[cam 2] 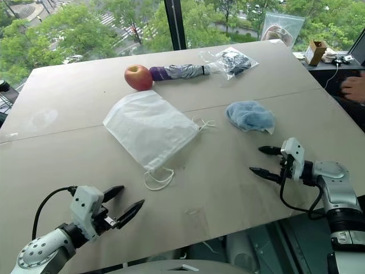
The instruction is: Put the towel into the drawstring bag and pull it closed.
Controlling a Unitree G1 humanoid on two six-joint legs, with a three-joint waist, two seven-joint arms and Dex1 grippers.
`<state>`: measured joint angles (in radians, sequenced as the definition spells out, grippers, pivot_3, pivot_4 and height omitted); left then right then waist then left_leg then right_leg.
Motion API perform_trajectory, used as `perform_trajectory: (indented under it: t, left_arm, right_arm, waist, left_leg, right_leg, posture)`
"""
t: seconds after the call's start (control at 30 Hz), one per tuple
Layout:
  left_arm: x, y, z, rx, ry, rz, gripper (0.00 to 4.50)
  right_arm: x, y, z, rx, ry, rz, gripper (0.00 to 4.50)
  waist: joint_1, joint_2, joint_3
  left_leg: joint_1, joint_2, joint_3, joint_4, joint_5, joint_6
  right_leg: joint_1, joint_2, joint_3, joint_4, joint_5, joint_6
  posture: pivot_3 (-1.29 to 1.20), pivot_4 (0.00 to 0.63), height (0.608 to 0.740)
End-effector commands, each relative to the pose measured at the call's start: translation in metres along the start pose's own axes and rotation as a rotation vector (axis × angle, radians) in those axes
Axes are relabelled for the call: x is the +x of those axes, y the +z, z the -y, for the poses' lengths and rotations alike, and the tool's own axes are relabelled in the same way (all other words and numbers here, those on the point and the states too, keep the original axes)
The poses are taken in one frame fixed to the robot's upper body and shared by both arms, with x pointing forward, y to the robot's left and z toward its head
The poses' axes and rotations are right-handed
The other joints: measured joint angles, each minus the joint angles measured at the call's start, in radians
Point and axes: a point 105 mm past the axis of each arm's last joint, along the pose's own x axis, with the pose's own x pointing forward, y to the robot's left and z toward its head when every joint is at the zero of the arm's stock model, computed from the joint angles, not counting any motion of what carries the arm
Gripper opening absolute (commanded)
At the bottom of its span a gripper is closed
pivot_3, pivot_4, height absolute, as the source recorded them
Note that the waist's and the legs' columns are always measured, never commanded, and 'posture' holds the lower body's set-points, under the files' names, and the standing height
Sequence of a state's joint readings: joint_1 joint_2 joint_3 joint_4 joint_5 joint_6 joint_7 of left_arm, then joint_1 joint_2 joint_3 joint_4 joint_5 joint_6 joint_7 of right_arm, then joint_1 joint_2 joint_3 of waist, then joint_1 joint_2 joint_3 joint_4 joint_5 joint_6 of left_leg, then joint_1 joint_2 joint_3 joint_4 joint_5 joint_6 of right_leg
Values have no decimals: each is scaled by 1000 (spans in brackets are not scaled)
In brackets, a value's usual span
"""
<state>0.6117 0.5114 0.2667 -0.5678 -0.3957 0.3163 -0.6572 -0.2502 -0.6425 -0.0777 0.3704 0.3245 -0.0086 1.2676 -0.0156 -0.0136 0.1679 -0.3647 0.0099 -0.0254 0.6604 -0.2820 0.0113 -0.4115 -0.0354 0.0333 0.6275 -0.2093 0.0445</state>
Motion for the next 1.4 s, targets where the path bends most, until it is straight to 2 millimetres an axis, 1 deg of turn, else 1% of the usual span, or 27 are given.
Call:
perform_trajectory:
  t: [0.03,0.13,0.3,0.43,0.57,0.67,0.73,0.8,0.83,0.9,0.97,1.1,1.17,1.27,1.33,1.4]
  left_arm:
    - [1,9,1,45,-24,22,4455]
    - [8,24,2,67,-43,68,4455]
    - [13,36,8,77,-86,105,4455]
    - [21,57,21,74,-166,179,4455]
    - [28,73,30,87,-213,223,4455]
    - [44,90,34,121,-230,271,4455]
    - [60,98,32,161,-182,281,4455]
    - [77,100,28,243,-103,261,4455]
    - [85,101,29,293,-87,253,4455]
    - [95,101,35,375,-81,232,4455]
    - [103,101,35,435,-46,229,4455]
    - [113,100,31,541,44,229,4455]
    - [118,100,27,589,93,228,4455]
    - [124,101,30,630,137,248,4455]
    - [125,103,34,672,167,269,4455]
    - [124,104,34,710,198,271,4455]
  right_arm:
    - [-4,8,1,-28,5,23,4500]
    - [-7,10,0,-36,9,25,4500]
    - [-11,14,-1,-43,2,32,4500]
    - [-17,18,-5,-41,-10,41,4500]
    - [-16,23,-9,-44,-13,54,4500]
    - [-12,35,-13,-55,-12,89,4500]
    - [-9,43,-16,-53,-13,113,4500]
    - [-7,49,-19,-53,-9,129,4500]
    - [-6,51,-21,-54,-6,136,4500]
    - [-5,56,-25,-54,-4,146,4500]
    - [-3,58,-31,-59,0,147,4500]
    - [3,65,-46,-41,26,174,4500]
    - [4,67,-50,-35,30,183,4500]
    - [4,74,-56,-18,33,222,4500]
    - [2,74,-63,-7,41,228,4500]
    - [2,72,-66,-6,39,208,4500]
  waist:
    - [0,0,0]
    - [2,0,0]
    - [1,0,0]
    - [4,0,0]
    - [3,0,0]
    - [3,-1,1]
    - [3,-1,0]
    - [4,-1,0]
    - [4,-1,0]
    - [3,-1,0]
    - [2,-1,0]
    - [3,-1,0]
    - [4,-1,0]
    - [6,-1,0]
    - [8,-1,1]
    - [8,-1,1]
  left_leg:
    - [0,0,0,0,0,0]
    - [0,0,0,0,0,0]
    - [-1,0,0,2,0,0]
    - [-2,0,-1,3,0,0]
    - [-3,0,-2,6,0,0]
    - [-3,0,-2,7,0,0]
    - [-3,0,-2,8,0,0]
    - [-2,-1,-2,9,0,0]
    - [-2,-1,-3,9,0,0]
    - [-2,-1,-3,9,0,0]
    - [-2,-1,-4,8,0,0]
    - [-4,-1,-4,8,0,0]
    - [-4,-1,-5,8,0,0]
    - [-5,-1,-6,8,0,0]
    - [-5,-2,-6,8,0,0]
    - [-6,-2,-6,9,0,0]
  right_leg:
    - [0,0,0,0,0,0]
    - [0,0,0,0,0,0]
    - [0,0,0,0,1,-1]
    - [0,0,0,0,1,-1]
    - [0,0,-1,1,1,-1]
    - [0,0,-1,3,1,-1]
    - [0,0,-1,5,1,-1]
    - [1,0,-1,6,3,2]
    - [1,0,-1,6,3,3]
    - [2,1,-1,6,4,3]
    - [2,1,-1,6,4,3]
    - [0,1,-1,5,4,3]
    - [-1,1,-2,5,4,3]
    - [0,0,-3,5,4,3]
    - [0,0,-3,5,4,3]
    - [0,-1,-3,5,4,3]
  posture:
    - [0,150,740]
    - [0,150,740]
    - [0,150,740]
    - [0,150,740]
    - [0,150,740]
    - [0,150,740]
    - [0,150,740]
    - [0,150,740]
    - [0,150,740]
    - [0,150,740]
    - [0,150,740]
    - [0,150,740]
    - [0,150,740]
    - [0,150,740]
    - [0,150,740]
    - [0,150,740]
